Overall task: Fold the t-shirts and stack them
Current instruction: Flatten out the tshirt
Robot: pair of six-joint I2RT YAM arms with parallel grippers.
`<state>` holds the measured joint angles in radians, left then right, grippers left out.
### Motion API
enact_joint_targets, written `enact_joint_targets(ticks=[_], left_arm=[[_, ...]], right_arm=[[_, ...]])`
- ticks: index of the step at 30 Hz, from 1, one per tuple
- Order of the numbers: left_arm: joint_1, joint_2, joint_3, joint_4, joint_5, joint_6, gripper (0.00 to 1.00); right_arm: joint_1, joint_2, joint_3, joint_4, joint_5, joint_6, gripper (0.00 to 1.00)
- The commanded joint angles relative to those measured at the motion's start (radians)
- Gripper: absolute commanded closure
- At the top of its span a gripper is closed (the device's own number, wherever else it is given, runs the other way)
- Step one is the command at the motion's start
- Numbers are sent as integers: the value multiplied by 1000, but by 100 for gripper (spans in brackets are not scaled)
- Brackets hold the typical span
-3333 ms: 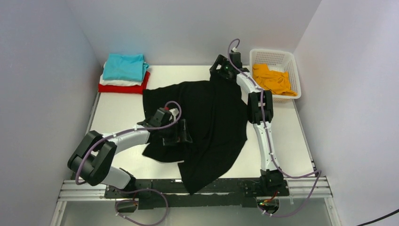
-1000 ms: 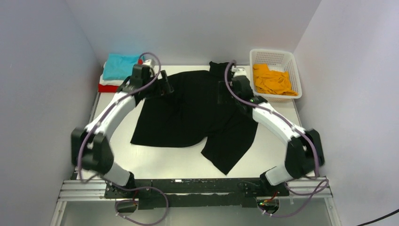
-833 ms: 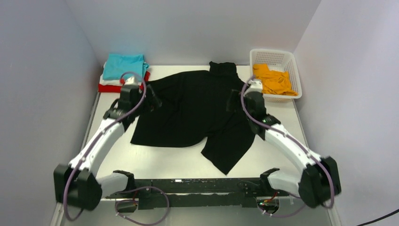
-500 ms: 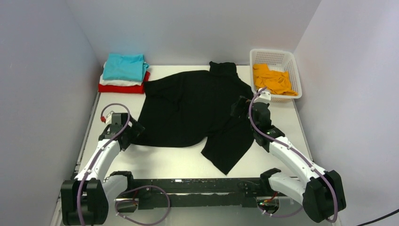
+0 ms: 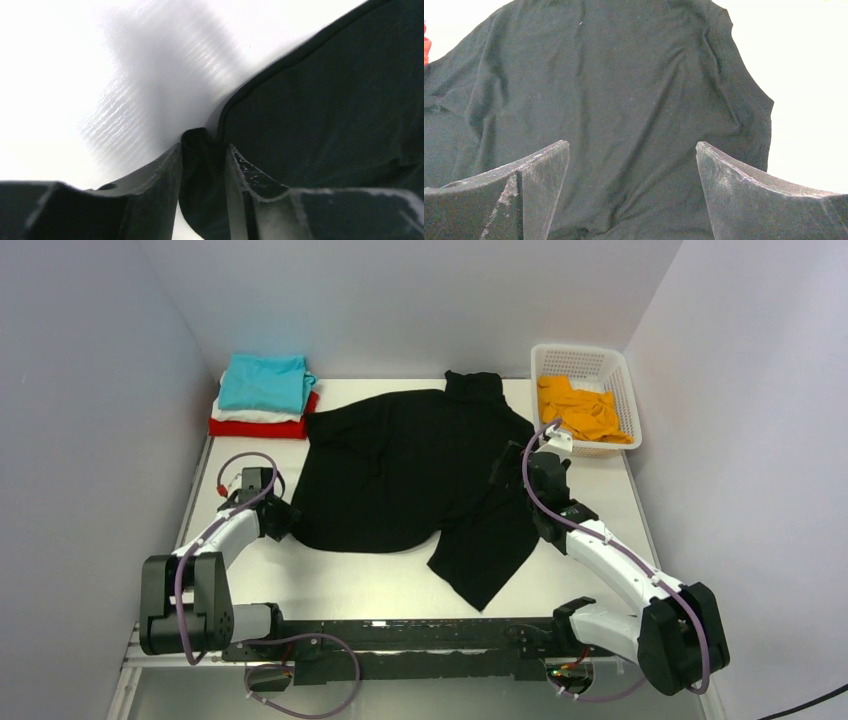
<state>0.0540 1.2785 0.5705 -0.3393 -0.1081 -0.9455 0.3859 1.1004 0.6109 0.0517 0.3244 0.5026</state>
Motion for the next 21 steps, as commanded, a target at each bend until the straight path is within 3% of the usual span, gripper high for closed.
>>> enact_joint_targets(ticks=[1,4,10,16,21], left_arm=[[1,72,3,-24,4,-13,68],[0,79,8,-25,17,-9,100],[-3,13,14,-88,-2,3,100],[-11,-107,-9,-185,-35,-16,100],[-14,-179,-54,-214,-22,-15,100]], right_arm=[[-3,-13,33,9,50,16,0],[-2,4,46,-7,43,0,0],[27,61,128,-177,-45,-81,0],[208,102,223,-529,-164,-25,0],[398,113,187,-780,-227,88,1]])
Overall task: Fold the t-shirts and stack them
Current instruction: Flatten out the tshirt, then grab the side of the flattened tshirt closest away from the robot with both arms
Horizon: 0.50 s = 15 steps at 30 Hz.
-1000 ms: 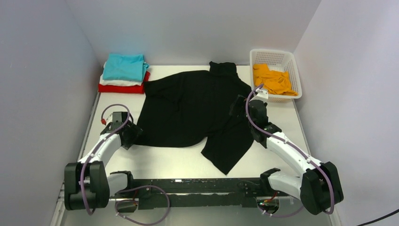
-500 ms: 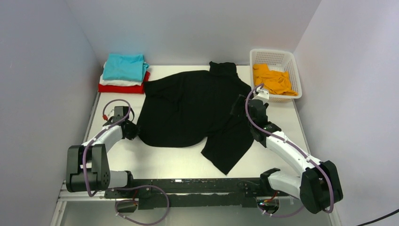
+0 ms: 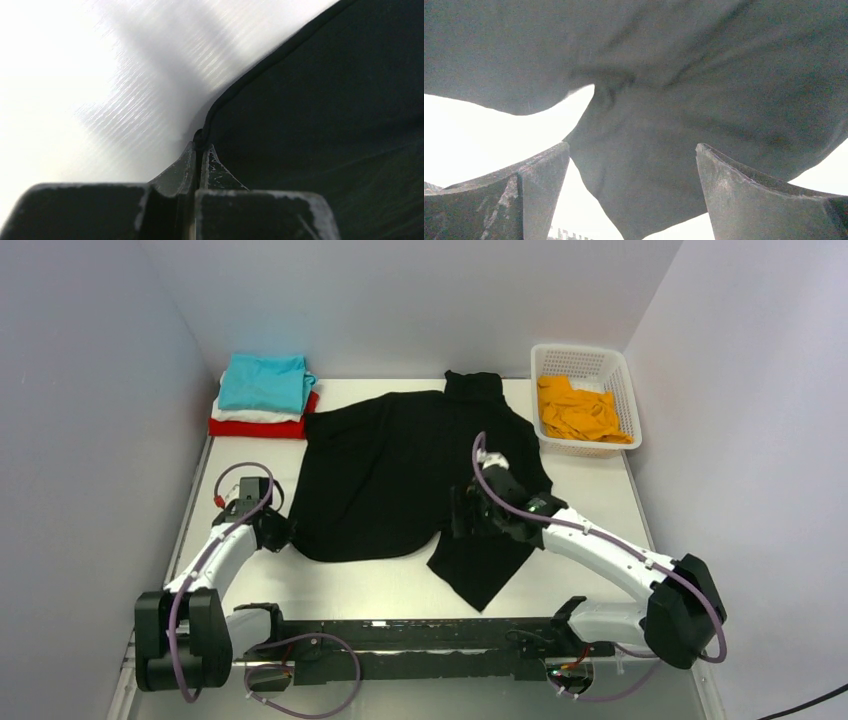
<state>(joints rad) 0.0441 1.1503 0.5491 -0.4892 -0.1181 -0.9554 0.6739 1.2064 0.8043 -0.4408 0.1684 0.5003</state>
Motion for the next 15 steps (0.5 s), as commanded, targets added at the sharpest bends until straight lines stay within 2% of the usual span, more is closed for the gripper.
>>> enact_joint_targets(ticks=[1,4,7,15], left_arm=[[-5,-63,-43,-64,-5,-6,100],[-6,-101,-60,-69,-13,-15,100],[-8,-124,-71,-60,-17,-12,100],[-8,-106,-81,-10,22,-4,100]], right_arm=[[146,8,-24,-306,-69,106,2],[225,32,-66,-286,-99,148,4],[268,80,-83,-234,-152,158,15],[275,222,-98,-278,-90,199,34]])
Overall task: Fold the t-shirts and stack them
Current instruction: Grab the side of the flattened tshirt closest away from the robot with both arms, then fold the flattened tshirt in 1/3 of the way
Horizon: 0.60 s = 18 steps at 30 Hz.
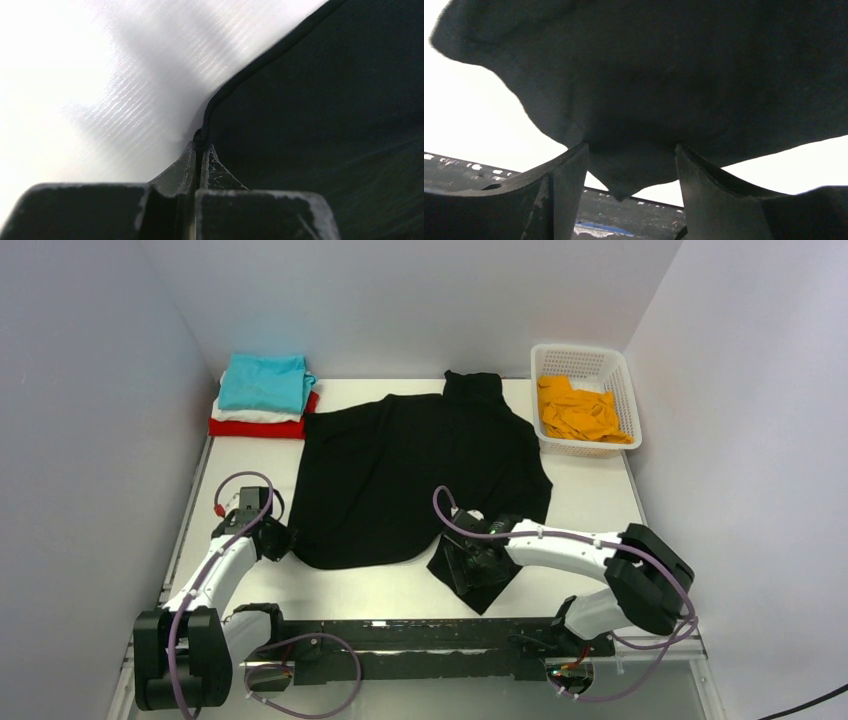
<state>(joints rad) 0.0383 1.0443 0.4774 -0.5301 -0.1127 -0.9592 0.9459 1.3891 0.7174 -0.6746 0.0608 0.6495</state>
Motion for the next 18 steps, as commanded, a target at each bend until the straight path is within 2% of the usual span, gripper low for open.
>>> enact_joint_targets(ticks=[1,4,5,7,8,12,18], left_arm=[[-2,1,-11,35,17,-2,100],[-3,-4,-9,39,12,-1,100],[-3,-9,-11,38,12,2,100],[-3,-22,-13,39,22,13,100],[-2,-32,-10,34,39,27,100],[-3,-84,-8,-24,61,44,100],[-5,-200,12,-269,-81,-15,100]], right_arm=[[3,52,-18,-37,25,59,39],[-2,92,-32,-30,78,86,55],[-3,104,-30,-49,114,98,64],[-6,93,-22,-96,151,97,90],[-7,53,-21,-119,151,92,99],[-7,-80,23,-283,59,55,100],[-7,-182,65,-599,7,71,100]])
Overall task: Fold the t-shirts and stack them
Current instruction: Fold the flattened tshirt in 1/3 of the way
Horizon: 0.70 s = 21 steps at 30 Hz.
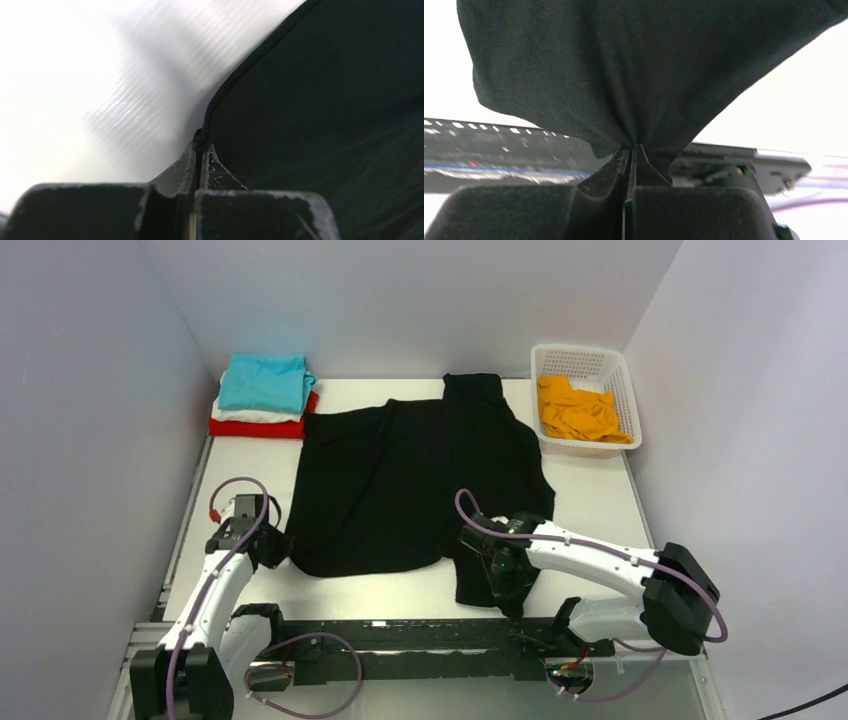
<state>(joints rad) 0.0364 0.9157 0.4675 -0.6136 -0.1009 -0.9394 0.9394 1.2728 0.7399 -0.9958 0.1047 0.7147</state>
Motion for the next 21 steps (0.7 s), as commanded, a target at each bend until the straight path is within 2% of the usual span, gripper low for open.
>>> enact_joint_targets(ticks=[1,7,12,17,21], left_arm=[[-3,-92,28,-232,-107,-53,100],[-8,-222,6,-337,-94,-98,100],[-9,-258,-1,-309,-37,-90,100],[-22,-275,59,-336,-29,-123,100],[-95,-351,44,-369,-34,-219,100]], right_arm=[[1,-81,48,-301,-55,4,100],[3,-139,68,-346,-214,-47,100],[-16,-157,79,-308,-169,-31,100],[-186,-195,175,-353,-44,-103,100],[-302,-188,210,-300,-130,-245,100]])
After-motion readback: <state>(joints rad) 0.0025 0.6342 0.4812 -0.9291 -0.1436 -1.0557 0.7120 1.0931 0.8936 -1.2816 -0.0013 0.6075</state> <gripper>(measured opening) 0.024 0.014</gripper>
